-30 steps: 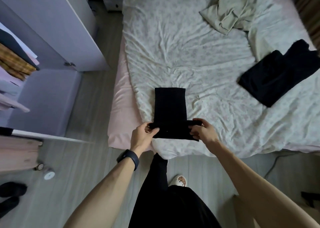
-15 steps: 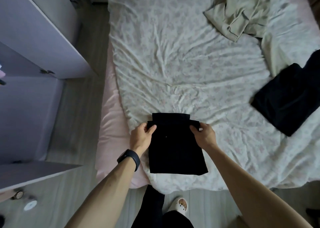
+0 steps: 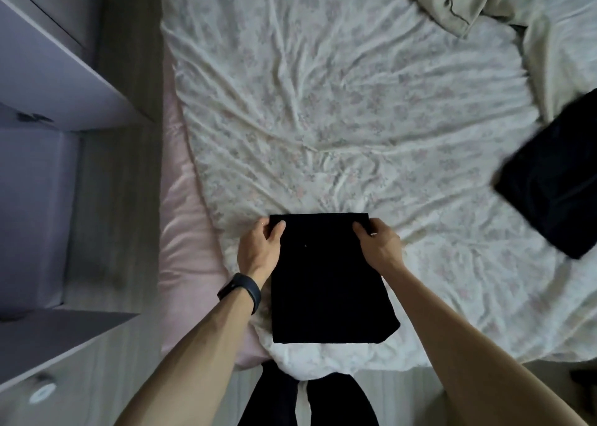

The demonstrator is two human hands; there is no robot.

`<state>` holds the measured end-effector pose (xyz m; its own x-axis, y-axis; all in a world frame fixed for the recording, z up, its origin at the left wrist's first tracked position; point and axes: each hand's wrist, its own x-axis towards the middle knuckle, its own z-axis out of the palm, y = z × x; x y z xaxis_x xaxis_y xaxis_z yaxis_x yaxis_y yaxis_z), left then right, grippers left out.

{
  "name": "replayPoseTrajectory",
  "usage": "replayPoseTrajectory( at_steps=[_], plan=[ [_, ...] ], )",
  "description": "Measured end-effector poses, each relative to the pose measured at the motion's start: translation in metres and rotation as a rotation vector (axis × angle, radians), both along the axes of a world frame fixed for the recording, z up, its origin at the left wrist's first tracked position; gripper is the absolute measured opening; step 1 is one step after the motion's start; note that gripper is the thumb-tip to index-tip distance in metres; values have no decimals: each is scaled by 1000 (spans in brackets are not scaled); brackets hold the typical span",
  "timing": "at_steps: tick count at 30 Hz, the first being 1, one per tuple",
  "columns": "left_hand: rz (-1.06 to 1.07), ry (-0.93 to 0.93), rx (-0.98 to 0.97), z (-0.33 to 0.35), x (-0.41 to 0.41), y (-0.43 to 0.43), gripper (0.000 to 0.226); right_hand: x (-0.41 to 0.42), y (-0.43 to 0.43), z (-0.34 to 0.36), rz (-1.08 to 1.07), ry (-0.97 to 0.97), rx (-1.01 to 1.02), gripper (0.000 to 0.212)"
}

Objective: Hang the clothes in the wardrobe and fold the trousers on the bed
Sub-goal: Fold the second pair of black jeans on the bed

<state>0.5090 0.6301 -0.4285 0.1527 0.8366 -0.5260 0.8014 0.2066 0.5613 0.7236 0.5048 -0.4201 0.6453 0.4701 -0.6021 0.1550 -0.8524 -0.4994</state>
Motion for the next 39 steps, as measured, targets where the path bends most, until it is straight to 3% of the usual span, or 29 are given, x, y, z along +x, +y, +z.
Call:
replayPoseTrajectory(
  at_steps=[7,10,14,18,24,31,35,39],
  plan=[
    [59,37,6,-27,9,2,55,0,4,-18,-28,7,10,42],
    [80,43,178,-19,20,-9,46,-13,0,-15,35,-216,44,52],
    [-268,151,652,-13,4,-54,52,-63,-26,-1,294,-576,152,53],
    [-676,158,635,-23,-2,-92,65,-92,-35,-11,587,-595,120,59],
    [-734,264,586,-71,2,-62,67,-66,-12,-62,714,-604,44,60],
    [-720,264,645,-105,-5,-63,68,-58,-18,-96,656,-575,72,67],
    [-817,293,652,-99,-24,-53,67,-49,-27,-87,537,-539,-58,70],
    [-873,312,703,-71,-21,-41,64,-71,-42,-55,367,-665,-42,68]
  ],
)
